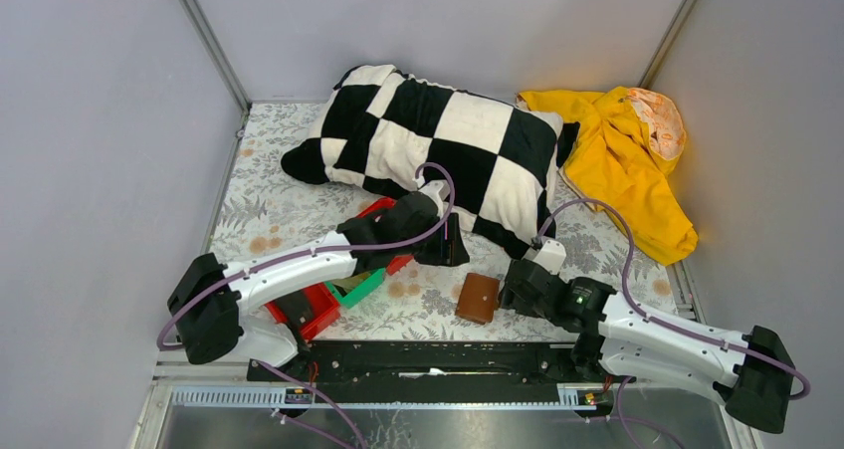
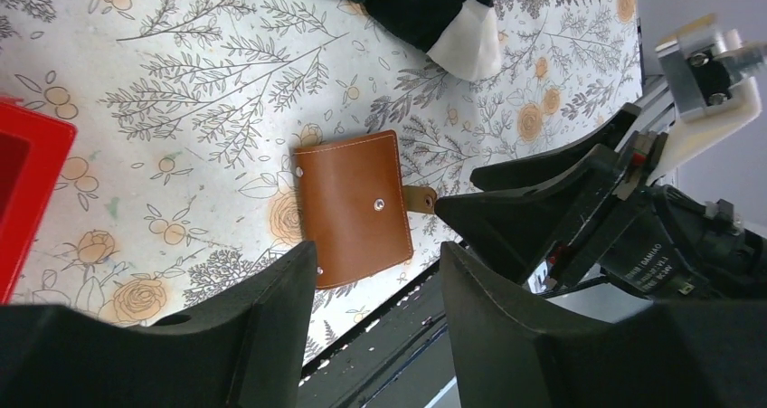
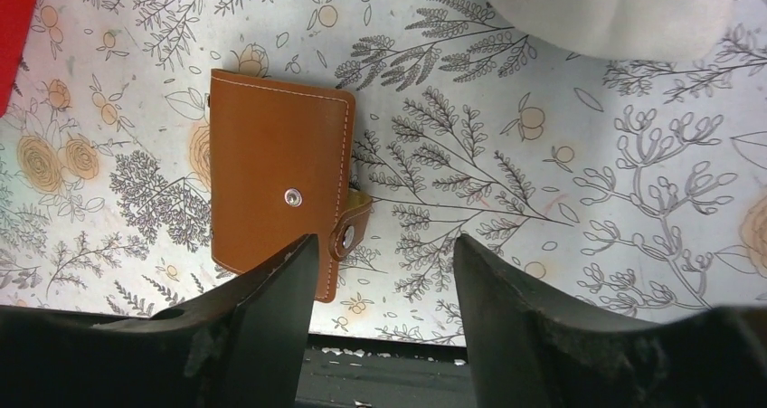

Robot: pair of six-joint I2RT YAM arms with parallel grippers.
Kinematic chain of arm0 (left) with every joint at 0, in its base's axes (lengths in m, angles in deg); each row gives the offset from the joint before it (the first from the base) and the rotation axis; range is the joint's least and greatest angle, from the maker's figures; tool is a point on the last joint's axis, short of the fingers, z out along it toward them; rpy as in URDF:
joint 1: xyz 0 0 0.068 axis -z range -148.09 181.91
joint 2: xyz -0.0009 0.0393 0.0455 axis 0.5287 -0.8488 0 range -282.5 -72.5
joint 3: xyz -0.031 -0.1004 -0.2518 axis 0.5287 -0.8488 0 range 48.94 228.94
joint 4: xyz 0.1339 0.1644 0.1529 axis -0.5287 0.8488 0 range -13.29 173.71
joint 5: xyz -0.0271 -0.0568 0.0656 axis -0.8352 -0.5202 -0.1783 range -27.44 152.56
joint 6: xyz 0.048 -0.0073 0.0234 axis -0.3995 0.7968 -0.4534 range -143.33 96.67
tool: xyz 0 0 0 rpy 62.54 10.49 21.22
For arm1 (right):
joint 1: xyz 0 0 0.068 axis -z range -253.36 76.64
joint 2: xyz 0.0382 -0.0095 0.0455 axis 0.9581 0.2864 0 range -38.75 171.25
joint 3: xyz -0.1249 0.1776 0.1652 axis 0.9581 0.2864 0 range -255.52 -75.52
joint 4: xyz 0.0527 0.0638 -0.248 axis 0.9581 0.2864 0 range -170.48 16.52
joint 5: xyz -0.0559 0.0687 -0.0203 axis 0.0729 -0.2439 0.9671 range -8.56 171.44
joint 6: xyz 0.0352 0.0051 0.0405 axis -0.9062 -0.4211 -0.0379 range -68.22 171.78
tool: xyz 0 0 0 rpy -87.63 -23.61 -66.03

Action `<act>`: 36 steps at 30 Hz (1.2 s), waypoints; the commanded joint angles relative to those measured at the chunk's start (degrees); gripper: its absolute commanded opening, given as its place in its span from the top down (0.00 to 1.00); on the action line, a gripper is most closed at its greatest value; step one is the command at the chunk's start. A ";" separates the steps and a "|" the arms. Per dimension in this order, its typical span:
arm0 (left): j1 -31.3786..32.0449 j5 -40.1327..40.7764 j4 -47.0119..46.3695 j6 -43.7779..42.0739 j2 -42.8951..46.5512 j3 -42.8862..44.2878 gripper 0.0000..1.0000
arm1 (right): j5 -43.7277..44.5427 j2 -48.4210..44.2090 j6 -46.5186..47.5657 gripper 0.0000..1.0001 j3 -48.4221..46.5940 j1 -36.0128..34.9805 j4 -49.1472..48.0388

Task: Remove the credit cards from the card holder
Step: Open the card holder at the center of the board.

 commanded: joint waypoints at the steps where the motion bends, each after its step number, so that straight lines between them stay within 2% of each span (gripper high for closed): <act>1: -0.01 2.26 1.93 -1.68 1.46 1.98 0.43 | -0.64 0.54 -3.31 0.35 1.43 -0.43 -3.72; 8: -0.02 1.19 1.17 -1.24 0.41 1.21 0.42 | -0.98 3.02 -3.24 0.32 0.99 -0.38 -6.76; 16: 0.02 1.00 0.78 -1.33 -0.16 1.45 0.42 | 1.46 12.87 -4.43 0.32 -0.39 -0.43 -6.68; 24: 0.00 0.64 0.35 -1.15 -0.28 0.84 0.41 | 2.46 10.11 -5.92 0.42 1.87 -0.42 -6.79; 31: -0.02 -0.09 -0.07 -1.24 -1.31 1.34 0.41 | 4.32 9.03 -6.76 0.62 2.12 -0.36 -5.73; 36: 0.02 -0.34 -0.09 -1.39 -1.55 1.20 0.41 | 3.27 10.67 -6.39 0.67 2.18 -0.43 -7.25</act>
